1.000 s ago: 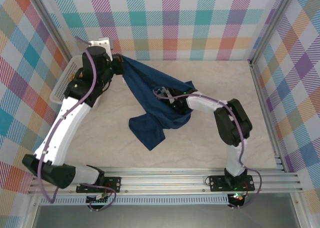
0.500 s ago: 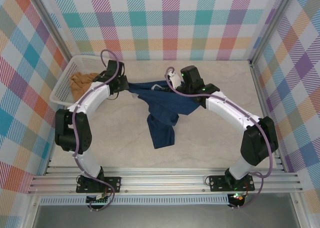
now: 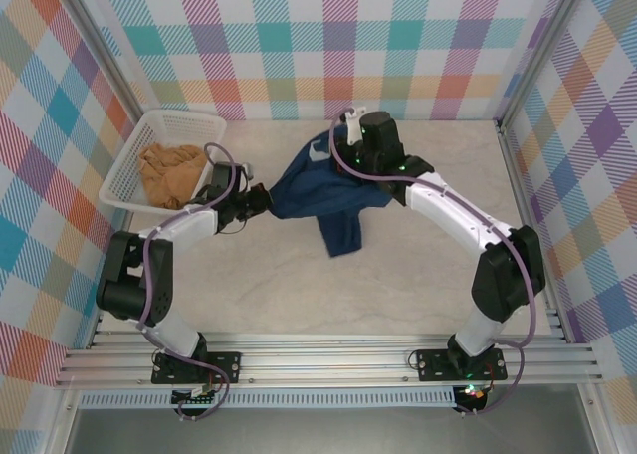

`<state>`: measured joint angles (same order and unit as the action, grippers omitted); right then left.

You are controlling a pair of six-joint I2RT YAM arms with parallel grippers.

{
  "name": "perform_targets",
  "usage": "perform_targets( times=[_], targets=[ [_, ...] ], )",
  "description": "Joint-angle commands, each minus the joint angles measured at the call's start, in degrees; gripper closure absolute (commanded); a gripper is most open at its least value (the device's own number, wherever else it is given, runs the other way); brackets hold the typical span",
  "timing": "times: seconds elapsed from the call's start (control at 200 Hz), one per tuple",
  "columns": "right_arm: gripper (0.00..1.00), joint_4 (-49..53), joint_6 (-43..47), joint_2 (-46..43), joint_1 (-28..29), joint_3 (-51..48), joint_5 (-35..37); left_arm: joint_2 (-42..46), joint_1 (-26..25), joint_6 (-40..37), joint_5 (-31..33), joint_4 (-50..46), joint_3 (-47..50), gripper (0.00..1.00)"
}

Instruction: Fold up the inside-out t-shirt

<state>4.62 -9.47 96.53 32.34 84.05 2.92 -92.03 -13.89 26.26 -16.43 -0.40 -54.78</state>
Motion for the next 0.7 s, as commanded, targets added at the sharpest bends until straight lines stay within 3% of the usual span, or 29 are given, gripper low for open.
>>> perform_targets(
  times=[0.0, 0.135, 0.23, 0.44, 0.575, 0.695],
  targets=[
    [1.0, -13.0, -2.9, 1.1, -1.1, 3.7, -7.9, 3.6, -2.0, 1.7, 0.6, 3.6, -0.6, 1.0],
    [1.0, -16.7, -11.3, 0.7, -6.4, 5.1, -29.5, 0.2, -1.8, 2.8, 11.6, -4.8, -2.4, 1.0],
    [1.0, -14.7, -12.7, -1.7, -8.8, 3.2, -35.7, -2.2, 0.4, 5.1, 14.9, -5.4, -1.7, 1.0],
    [1.0, 8.2, 4.4, -7.3, -9.0, 1.2, -35.7, -3.1, 4.4, 6.0, 14.2, -4.7, -0.4, 1.0],
    [1.0, 9.0, 5.9, -8.5, -9.0, -3.2, -39.9, -0.6, 3.6, 5.3, 7.8, -1.1, 1.4, 0.99],
    [1.0, 7.6, 5.8, -9.3, -9.0, -5.2, -40.5, 3.3, 2.7, 4.7, 6.3, -1.2, 3.2, 0.82]
  ],
)
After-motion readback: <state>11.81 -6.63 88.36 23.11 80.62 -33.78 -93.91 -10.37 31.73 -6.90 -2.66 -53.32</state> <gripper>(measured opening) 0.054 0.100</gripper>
